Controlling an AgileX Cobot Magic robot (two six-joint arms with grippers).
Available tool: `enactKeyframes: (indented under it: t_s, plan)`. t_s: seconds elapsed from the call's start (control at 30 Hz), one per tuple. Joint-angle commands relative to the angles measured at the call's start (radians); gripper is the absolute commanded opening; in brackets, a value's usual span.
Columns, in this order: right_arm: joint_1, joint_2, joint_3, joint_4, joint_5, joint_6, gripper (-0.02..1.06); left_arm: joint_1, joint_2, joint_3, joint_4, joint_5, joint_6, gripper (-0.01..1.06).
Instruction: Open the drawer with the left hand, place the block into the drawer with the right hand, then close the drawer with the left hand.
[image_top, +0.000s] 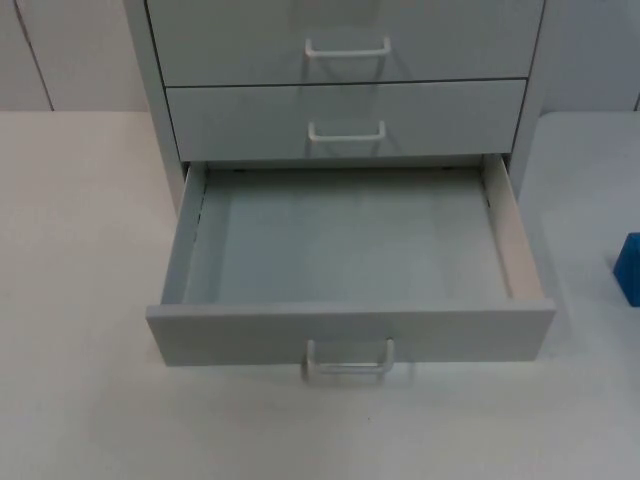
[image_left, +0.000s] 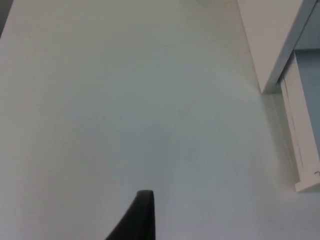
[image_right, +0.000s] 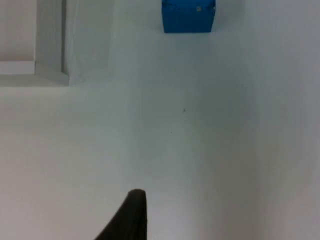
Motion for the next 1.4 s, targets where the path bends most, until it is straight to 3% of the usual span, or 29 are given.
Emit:
enactKeyframes:
  t_s: [0.0, 0.2, 0.67, 0.77, 1.1, 1.37]
  plan:
    - [-0.003, 0.031, -0.004, 0.012, -0.021, -0.009, 1.03, 0.004, -0.015, 0.007, 0.005, -0.03, -0.014, 1.05]
    - [-0.003, 0.219, -0.106, -0.017, -0.034, -0.009, 1.03, 0.004, -0.017, 0.007, 0.008, -0.031, -0.014, 1.05]
    - [-0.003, 0.661, -0.382, -0.023, -0.219, -0.072, 1.03, 0.004, -0.017, 0.007, 0.008, -0.035, -0.013, 1.05]
    - [-0.003, 0.792, -0.431, -0.008, -0.302, -0.072, 1.03, 0.004, -0.017, 0.007, 0.008, -0.035, -0.013, 1.05]
    - [0.003, 0.961, -0.435, 0.052, -0.425, -0.072, 1.03, 0.004, -0.017, 0.007, 0.077, -0.038, -0.04, 1.05]
    - [0.048, 0.975, -0.435, 0.057, -0.514, -0.072, 1.03, 0.004, -0.017, 0.007, 0.132, -0.039, -0.091, 1.05]
